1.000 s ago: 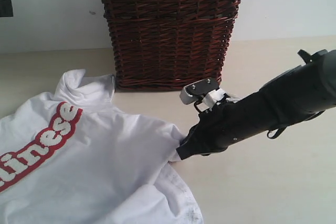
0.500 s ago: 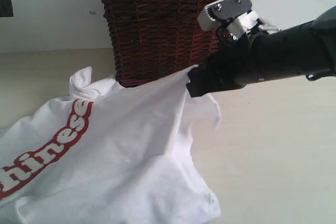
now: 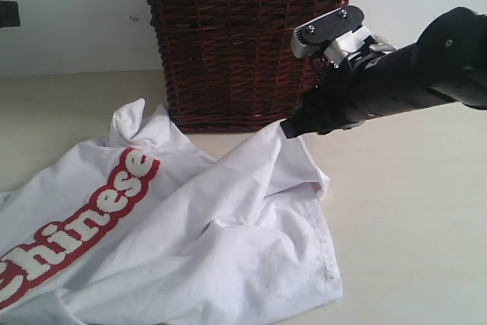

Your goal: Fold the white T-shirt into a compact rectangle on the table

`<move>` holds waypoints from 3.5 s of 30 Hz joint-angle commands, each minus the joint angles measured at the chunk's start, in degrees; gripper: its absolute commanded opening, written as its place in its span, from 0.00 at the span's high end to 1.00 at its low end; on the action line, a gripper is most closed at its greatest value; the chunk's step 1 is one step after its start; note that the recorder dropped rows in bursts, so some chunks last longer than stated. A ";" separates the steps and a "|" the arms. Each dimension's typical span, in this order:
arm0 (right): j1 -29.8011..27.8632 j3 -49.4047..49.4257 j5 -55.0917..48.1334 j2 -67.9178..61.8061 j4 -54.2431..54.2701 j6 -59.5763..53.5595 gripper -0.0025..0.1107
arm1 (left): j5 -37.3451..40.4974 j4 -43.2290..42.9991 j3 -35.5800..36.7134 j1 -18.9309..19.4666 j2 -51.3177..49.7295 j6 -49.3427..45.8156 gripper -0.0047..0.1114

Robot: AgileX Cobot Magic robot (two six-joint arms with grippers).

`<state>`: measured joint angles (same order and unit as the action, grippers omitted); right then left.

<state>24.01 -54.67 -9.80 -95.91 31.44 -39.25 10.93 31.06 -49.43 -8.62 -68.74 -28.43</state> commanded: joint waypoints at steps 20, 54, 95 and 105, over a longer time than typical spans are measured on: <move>-0.68 -0.57 -2.22 -12.32 -21.78 22.85 0.57 | 0.08 1.36 0.12 0.04 -0.05 0.38 0.96; -0.68 -13.09 -27.16 -8.84 -62.10 51.31 0.58 | -0.18 2.53 0.12 0.04 -0.05 0.38 0.96; 5.33 -5.70 -50.97 -18.81 -55.76 50.85 0.98 | 9.10 3.68 0.12 -3.34 -2.83 -5.87 0.96; 5.33 -5.70 -59.03 -18.28 -59.51 48.80 0.98 | 8.76 3.02 0.12 -3.34 -8.94 -5.87 0.65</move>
<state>29.56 -60.53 -68.76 -114.88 -25.89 9.40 20.00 34.48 -49.43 -11.62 -76.08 -34.01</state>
